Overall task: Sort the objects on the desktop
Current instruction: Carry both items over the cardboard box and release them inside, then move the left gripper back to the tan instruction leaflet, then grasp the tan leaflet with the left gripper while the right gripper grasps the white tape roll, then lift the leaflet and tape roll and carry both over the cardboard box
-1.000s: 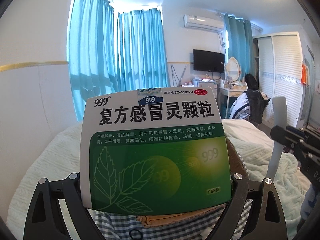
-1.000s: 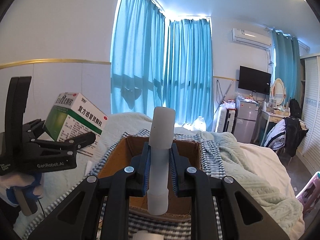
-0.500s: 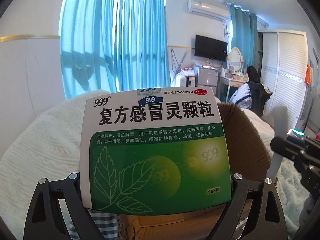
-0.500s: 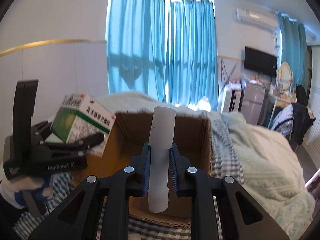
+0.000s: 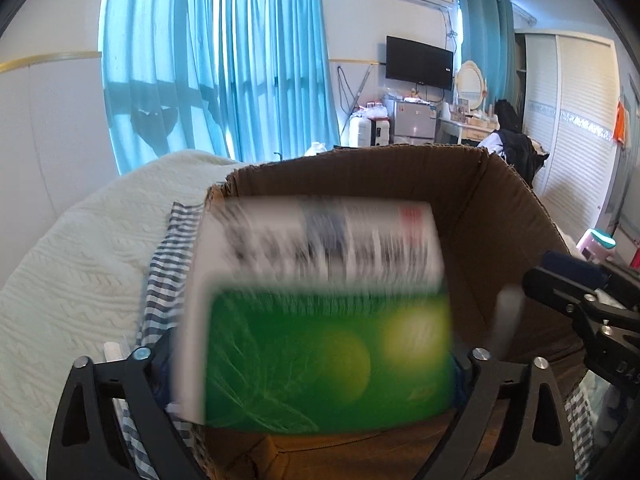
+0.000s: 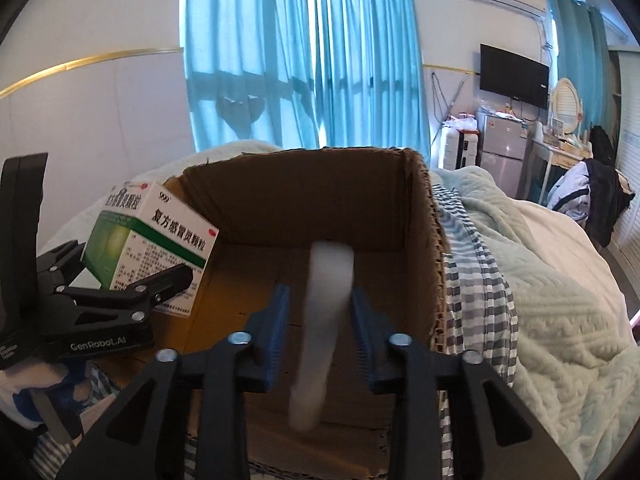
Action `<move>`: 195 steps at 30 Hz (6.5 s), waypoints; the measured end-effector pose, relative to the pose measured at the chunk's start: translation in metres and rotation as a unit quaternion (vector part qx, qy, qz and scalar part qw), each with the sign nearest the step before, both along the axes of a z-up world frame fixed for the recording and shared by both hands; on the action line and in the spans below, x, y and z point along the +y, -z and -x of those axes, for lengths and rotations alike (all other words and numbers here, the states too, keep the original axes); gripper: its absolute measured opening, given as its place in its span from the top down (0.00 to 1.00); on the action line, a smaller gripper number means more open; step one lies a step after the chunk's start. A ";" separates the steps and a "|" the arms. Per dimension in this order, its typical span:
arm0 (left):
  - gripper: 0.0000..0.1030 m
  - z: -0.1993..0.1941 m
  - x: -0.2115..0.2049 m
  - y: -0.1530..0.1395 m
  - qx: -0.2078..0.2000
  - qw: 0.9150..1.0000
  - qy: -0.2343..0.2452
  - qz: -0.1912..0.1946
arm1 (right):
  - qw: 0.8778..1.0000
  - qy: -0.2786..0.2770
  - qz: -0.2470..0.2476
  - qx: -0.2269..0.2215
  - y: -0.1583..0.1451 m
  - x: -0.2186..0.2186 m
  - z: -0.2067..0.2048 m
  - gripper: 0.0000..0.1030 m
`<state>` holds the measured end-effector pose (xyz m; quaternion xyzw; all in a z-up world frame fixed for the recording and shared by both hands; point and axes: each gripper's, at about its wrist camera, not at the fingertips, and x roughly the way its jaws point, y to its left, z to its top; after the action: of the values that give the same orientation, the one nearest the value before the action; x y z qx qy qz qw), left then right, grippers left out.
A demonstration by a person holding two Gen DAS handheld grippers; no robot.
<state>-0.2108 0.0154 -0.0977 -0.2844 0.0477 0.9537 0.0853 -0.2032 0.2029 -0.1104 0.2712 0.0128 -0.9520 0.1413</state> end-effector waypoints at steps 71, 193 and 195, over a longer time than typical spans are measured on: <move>0.00 -0.142 -0.080 -0.050 0.009 0.995 -0.097 -0.028 | 0.993 0.027 -0.047 0.105 -0.056 -0.030 -0.201 0.00; 0.26 -0.207 -0.036 -0.121 0.129 0.990 0.004 -0.064 | 0.985 0.004 0.007 0.174 -0.134 -0.028 -0.250 0.22; 0.26 -0.201 -0.038 -0.122 0.133 0.989 -0.001 -0.065 | 0.984 0.005 0.004 0.180 -0.139 -0.028 -0.248 0.22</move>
<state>-0.0097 -0.0223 0.0247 -0.1493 -0.0035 0.9842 0.0954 0.0448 0.1747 0.0283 0.0948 0.0324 -0.9861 0.1327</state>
